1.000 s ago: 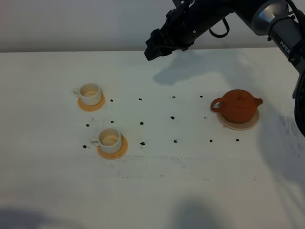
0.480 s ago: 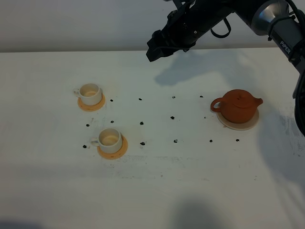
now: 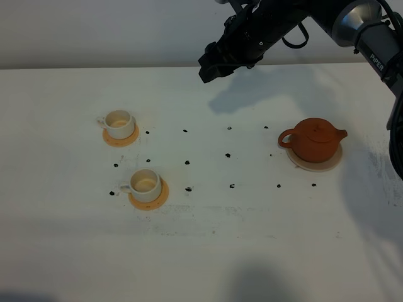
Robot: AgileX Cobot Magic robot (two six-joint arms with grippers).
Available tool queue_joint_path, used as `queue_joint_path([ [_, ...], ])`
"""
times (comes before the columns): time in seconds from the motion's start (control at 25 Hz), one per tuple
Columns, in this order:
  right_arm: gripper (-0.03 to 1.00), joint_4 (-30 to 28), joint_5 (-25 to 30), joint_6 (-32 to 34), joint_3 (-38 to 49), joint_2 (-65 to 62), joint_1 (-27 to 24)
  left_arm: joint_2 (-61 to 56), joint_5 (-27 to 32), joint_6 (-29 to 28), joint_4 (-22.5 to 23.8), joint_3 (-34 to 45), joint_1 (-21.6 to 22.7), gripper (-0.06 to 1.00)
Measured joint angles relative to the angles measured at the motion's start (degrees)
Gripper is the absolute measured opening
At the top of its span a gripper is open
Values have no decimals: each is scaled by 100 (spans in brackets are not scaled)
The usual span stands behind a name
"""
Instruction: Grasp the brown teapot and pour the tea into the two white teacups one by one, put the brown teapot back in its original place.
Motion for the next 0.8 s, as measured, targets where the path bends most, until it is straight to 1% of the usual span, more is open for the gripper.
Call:
queue_joint_path([
  [0.2,51,-5,24,21,0,0,0,0,0,0,0,0,0,60],
  [0.44,51,-391,60,285,0,0,5,0,0,-5,0,0,0,60],
  [0.56,51,-550,217,489,0,0,5,0,0,-5,0,0,0,60],
  [0.64,51,-556,332,600,0,0,5,0,0,-5,0,0,0,60],
  [0.8,51,-559,378,697,0,-51,5,0,0,-5,0,0,0,60],
])
